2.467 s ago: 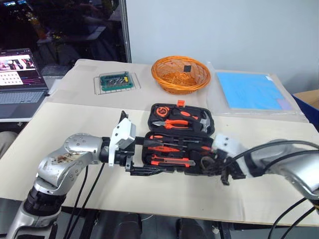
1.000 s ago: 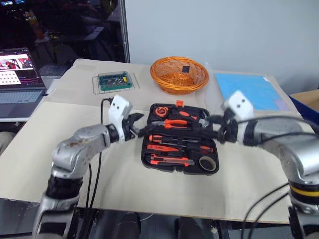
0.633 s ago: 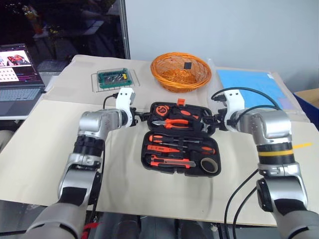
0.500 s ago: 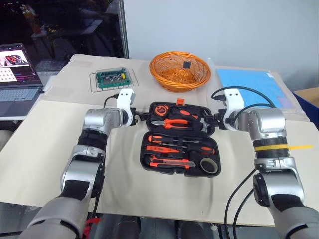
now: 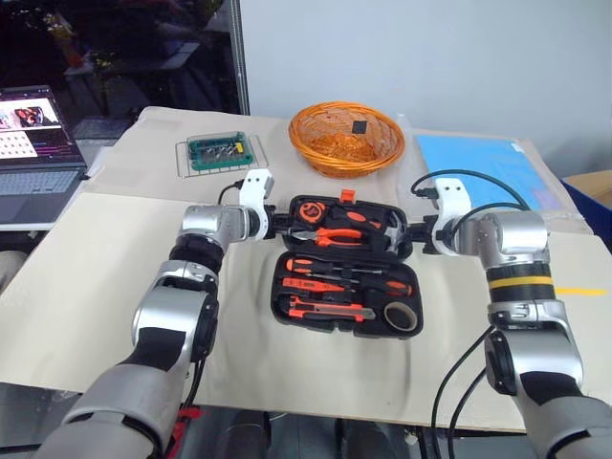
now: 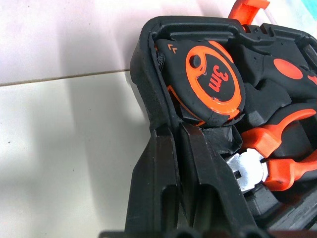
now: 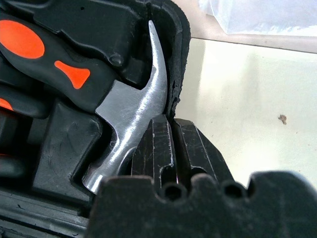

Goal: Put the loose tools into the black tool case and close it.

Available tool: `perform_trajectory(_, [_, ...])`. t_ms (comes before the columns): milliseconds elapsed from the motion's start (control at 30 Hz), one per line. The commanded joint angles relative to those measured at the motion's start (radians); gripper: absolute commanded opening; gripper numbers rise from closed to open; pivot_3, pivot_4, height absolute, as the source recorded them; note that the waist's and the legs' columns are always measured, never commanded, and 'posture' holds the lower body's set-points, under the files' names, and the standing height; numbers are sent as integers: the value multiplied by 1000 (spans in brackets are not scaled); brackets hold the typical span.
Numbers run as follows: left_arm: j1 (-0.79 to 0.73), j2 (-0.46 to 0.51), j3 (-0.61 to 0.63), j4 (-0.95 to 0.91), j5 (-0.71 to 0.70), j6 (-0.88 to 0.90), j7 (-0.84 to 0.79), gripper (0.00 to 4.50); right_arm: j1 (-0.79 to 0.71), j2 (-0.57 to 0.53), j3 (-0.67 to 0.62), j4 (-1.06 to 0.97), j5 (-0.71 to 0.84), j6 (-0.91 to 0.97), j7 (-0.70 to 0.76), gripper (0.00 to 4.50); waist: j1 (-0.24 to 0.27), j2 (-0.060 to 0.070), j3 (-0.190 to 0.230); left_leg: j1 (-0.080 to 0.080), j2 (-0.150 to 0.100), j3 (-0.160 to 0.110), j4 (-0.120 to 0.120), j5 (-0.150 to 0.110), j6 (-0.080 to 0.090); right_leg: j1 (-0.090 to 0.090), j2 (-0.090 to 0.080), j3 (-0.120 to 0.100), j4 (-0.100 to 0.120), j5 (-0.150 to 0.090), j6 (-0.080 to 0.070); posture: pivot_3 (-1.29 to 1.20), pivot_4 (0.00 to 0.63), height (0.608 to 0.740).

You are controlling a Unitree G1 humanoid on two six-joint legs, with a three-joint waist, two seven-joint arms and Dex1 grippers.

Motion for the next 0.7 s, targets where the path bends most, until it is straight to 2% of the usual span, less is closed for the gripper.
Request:
perform_trajectory(33, [18,-10,-8,-130,2,-125,-97,90,26,19,-11,-166,28,-159,58,0,-7,1,1,0,0,0,0,0,0,0,0,0,0,0,0,0,150,740])
perform_trajectory(167, [123,13,-66,-328,96,-482,-108,90,112,61,-14,-304,8,-442,72,0,-16,4,5,-1,0,0,-2,1,-1,-2,0,1,0,0,0,0,150,740])
perform_trajectory(233, [180,28,-94,-400,122,-529,-125,90,143,80,-32,-373,52,-424,94,0,-24,5,7,-2,0,0,-3,1,-2,-4,0,1,0,0,0,0,150,740])
perform_trajectory(400, [311,57,-127,-493,165,-602,-161,90,286,49,13,-511,-3,-495,118,0,-8,5,7,-15,-1,0,-1,3,-4,-18,-1,1,11,1,0,0,150,740])
perform_trajectory(533, [463,121,-147,-648,172,-664,-228,90,519,-1,-12,-745,13,-563,163,0,5,6,7,-15,-1,0,-2,2,-4,-17,-1,0,7,0,0,0,150,740])
perform_trajectory(600, [500,144,-144,-693,171,-663,-241,90,587,-17,-28,-807,16,-573,169,0,5,6,7,-14,-1,0,-2,2,-4,-17,-1,0,6,0,0,0,150,740])
perform_trajectory(700, [587,223,-117,-806,134,-612,-298,991,730,-73,-71,-921,8,-577,200,0,4,7,7,-12,0,0,2,3,-3,-13,-1,0,7,0,0,0,150,740])
